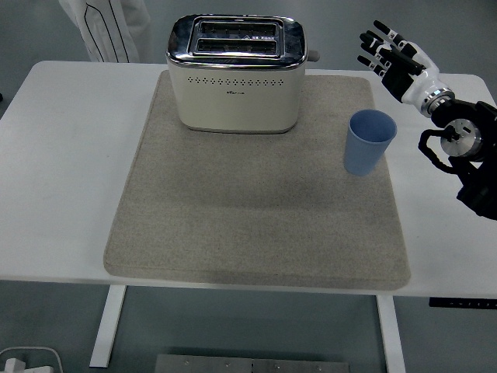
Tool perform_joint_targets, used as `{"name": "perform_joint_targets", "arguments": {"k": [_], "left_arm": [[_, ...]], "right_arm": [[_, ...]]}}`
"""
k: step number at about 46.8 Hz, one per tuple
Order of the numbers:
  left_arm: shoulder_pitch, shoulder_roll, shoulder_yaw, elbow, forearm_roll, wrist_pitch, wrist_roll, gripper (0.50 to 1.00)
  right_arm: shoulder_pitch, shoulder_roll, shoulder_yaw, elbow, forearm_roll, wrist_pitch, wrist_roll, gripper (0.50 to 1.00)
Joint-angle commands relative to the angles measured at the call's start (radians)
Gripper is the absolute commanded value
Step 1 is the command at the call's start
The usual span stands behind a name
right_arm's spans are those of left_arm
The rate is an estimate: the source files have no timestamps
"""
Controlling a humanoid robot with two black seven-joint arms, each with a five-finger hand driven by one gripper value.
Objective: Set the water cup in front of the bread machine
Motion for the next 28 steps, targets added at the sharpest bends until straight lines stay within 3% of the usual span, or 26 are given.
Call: {"name": "perform_joint_targets", "arguments": {"k": [1,28], "left_arm": [[0.000,0.000,0.001,0.002,0.000,-0.001,0.000,1.000],[0.000,0.000,-0.001,0.001,0.000,-0.001,0.000,1.000]], "right_arm": [[0.000,-0.004,-0.001,0.000,0.000,0.005,-0.001,0.930],[0.017,-0.008,-0.002,0.002,-0.060,0.022,0.010,0.930]]}}
